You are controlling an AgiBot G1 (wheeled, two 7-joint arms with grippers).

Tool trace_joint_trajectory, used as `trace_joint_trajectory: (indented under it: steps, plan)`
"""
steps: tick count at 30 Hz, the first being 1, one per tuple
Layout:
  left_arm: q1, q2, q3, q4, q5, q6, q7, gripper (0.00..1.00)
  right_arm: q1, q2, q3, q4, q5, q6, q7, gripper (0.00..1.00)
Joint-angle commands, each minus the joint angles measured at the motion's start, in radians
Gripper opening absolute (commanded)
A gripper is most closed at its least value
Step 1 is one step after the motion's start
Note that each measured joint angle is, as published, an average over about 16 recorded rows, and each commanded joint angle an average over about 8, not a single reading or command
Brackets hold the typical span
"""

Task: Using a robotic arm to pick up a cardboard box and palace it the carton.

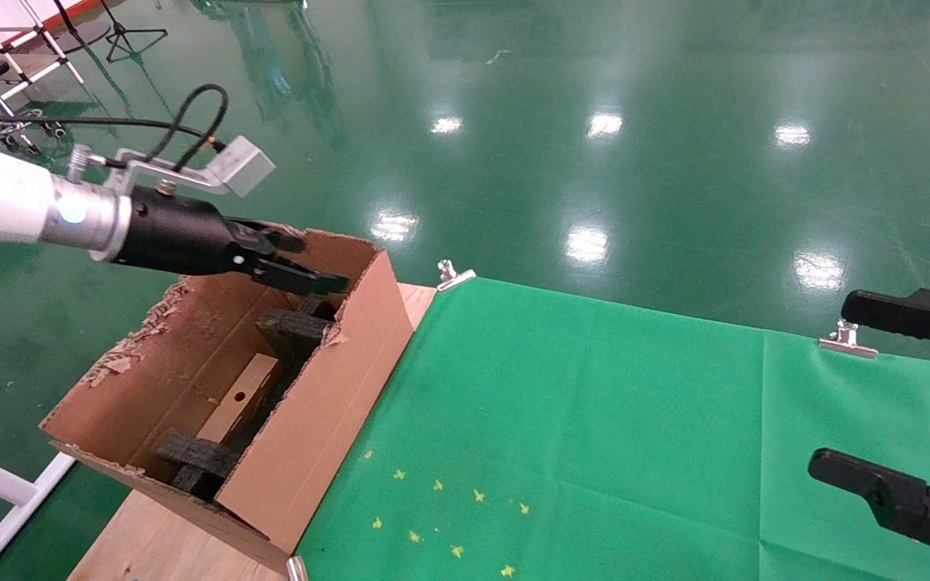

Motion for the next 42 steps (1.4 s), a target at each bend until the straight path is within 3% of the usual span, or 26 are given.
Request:
trace_joint_trajectory:
  steps: [1,42]
  plan:
    - [0.030,-0.005,-0.022,-0.035,-0.030,0.004,0.009,1.00,0.000,0.000,0.000,0.000,0.000,0.000,0.000,1.00]
    - [0.722,-0.111,-0.514,-0.833,-0.710,0.102,0.205,1.00,0.000,0.000,0.000,0.000,0.000,0.000,0.000,1.00]
